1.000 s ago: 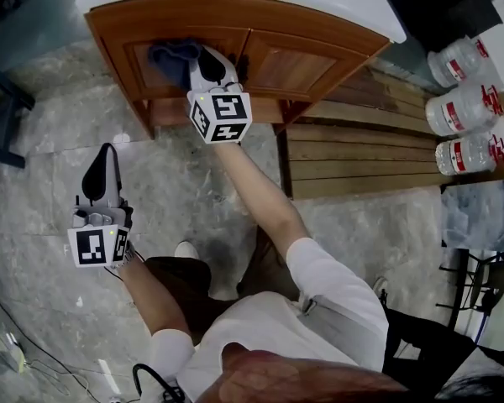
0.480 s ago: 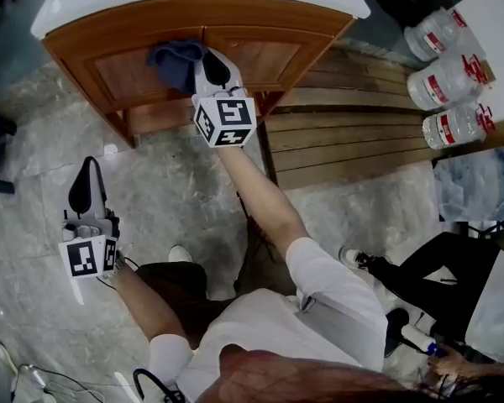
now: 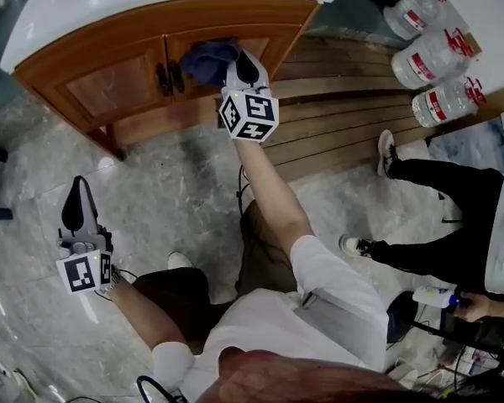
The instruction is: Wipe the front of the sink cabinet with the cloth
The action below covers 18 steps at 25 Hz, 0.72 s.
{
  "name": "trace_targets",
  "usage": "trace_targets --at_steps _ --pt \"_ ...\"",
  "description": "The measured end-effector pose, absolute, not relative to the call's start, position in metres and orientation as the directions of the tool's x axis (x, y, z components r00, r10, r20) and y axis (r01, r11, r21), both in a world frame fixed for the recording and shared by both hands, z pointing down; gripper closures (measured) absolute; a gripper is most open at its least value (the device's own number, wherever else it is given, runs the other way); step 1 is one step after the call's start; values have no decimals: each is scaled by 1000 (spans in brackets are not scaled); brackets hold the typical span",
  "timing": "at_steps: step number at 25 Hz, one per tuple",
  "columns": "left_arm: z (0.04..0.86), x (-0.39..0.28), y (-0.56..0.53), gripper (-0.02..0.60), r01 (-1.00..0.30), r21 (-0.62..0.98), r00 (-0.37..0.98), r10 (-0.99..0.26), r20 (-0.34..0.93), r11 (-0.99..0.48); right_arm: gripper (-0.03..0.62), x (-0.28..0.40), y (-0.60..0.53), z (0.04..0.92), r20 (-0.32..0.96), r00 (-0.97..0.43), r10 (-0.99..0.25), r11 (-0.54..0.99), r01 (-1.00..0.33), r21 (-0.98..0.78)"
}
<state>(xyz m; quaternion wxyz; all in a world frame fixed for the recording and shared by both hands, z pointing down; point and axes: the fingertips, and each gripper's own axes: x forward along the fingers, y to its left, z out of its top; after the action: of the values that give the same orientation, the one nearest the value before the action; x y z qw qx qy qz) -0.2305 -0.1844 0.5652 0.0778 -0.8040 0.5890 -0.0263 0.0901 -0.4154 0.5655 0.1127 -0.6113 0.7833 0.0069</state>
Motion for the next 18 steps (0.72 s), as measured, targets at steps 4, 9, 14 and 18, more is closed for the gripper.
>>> trace_targets --at_steps 4,9,14,18 --pt "566 -226 -187 580 -940 -153 316 -948 -48 -305 565 150 -418 568 -174 -123 -977 145 -982 -124" --pt "567 -222 -187 580 -938 -155 322 -945 -50 -311 565 212 -422 567 -170 -16 -985 39 -991 -131" --pt "567 -217 -188 580 -935 -156 328 -944 -46 -317 565 241 -424 564 -155 10 -988 6 -995 -102" --pt "565 -212 -190 580 -936 -152 329 -943 -51 -319 565 243 -420 560 -157 0 -988 15 -996 -93"
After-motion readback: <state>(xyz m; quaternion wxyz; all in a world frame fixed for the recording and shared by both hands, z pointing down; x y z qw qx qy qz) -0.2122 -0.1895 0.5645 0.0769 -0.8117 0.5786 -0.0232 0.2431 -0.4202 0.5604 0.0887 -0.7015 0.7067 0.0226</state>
